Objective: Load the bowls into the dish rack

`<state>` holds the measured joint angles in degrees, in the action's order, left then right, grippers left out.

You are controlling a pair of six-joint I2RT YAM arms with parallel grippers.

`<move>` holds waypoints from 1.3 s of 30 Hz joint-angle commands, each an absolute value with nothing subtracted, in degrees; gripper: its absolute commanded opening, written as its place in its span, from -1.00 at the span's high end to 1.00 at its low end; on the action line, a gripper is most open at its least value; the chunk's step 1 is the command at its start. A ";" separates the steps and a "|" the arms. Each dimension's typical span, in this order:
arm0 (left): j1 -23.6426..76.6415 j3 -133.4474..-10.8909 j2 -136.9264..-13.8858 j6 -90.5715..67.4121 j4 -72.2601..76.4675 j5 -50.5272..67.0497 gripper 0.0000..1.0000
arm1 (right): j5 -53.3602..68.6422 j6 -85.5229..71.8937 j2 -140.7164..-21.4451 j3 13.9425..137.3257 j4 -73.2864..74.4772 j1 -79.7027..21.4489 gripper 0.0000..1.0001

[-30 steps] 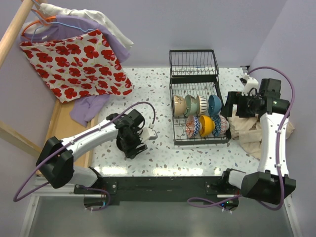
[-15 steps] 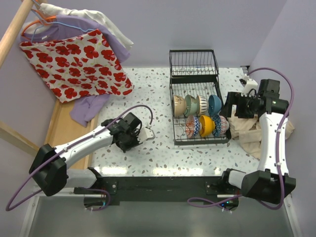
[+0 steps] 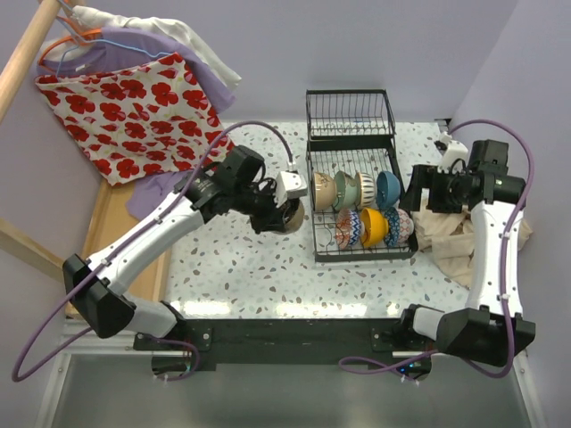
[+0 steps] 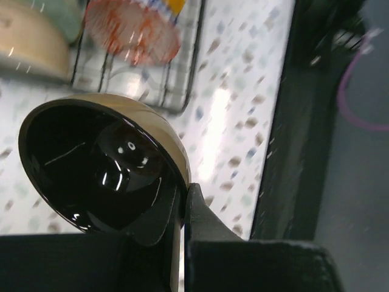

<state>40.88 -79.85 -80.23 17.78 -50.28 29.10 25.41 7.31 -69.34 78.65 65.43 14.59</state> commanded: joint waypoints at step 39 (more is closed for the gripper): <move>35.86 -44.12 -105.63 -73.38 65.39 34.28 1.00 | 10.72 11.69 -68.64 77.52 68.73 14.68 -0.69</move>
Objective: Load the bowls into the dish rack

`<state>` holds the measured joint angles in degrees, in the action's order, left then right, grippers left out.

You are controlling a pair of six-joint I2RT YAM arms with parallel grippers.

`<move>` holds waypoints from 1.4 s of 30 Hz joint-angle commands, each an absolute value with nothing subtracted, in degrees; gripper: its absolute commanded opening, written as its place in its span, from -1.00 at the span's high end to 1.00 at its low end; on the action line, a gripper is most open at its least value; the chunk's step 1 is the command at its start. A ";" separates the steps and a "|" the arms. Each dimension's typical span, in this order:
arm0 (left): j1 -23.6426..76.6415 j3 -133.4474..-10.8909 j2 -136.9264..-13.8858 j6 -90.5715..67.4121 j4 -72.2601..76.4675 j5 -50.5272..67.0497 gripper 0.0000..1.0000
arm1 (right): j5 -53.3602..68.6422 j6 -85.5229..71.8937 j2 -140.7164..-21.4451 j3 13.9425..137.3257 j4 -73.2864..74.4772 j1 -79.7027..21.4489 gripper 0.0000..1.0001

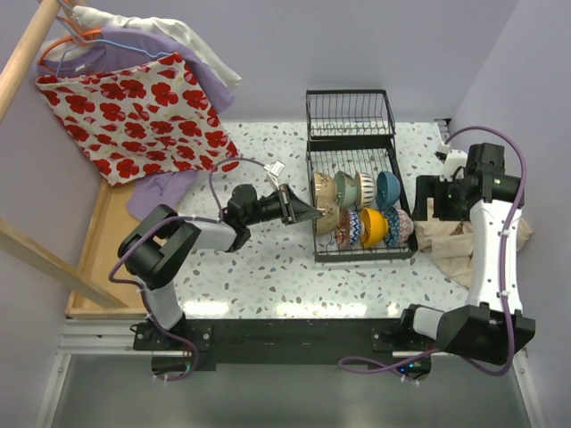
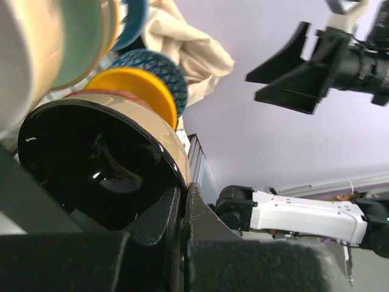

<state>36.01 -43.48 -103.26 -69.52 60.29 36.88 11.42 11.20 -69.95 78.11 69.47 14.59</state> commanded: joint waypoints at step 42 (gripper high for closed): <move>32.51 -72.06 -92.55 5.31 -22.56 25.48 -1.00 | 15.30 6.61 -66.45 75.50 62.15 14.77 -0.79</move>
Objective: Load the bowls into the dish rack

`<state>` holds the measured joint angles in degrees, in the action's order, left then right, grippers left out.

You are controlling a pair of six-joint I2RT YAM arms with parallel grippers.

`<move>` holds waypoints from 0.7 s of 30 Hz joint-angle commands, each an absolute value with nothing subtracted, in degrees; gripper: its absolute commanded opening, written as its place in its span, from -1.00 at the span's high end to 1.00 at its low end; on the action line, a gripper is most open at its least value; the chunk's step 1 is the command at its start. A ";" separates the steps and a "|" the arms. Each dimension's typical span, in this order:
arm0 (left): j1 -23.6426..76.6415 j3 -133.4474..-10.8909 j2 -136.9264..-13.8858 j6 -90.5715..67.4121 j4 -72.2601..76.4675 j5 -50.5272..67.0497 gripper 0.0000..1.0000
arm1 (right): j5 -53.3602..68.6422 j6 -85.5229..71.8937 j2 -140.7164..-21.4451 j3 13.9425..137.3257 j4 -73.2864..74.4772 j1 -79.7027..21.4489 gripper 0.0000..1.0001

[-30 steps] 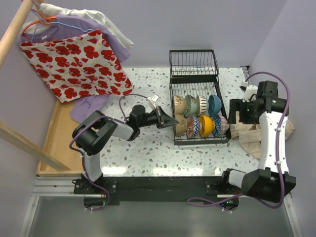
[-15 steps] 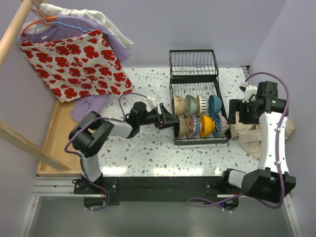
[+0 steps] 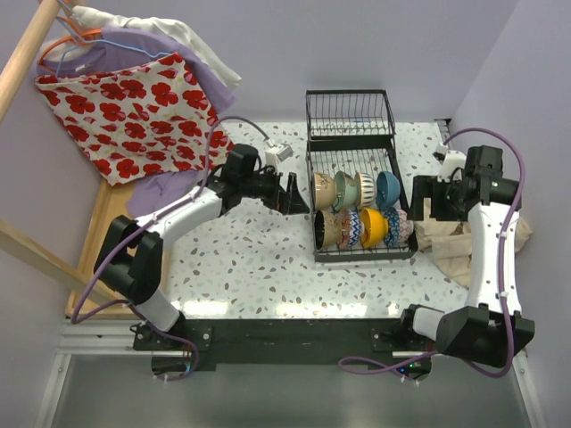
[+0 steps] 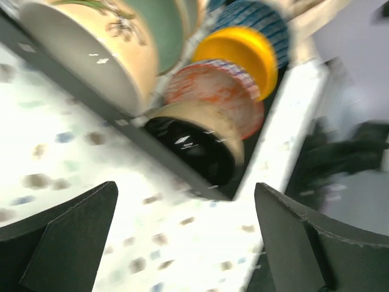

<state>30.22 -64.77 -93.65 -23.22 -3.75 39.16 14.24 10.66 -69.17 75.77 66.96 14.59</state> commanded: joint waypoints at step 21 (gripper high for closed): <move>38.23 -100.02 -92.29 30.15 -27.43 17.40 -1.00 | 2.71 -6.49 -59.94 69.52 50.89 13.89 -0.98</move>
<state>38.63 -97.58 -94.59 29.21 -27.99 16.53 3.49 -2.22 -61.32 70.76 55.70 14.20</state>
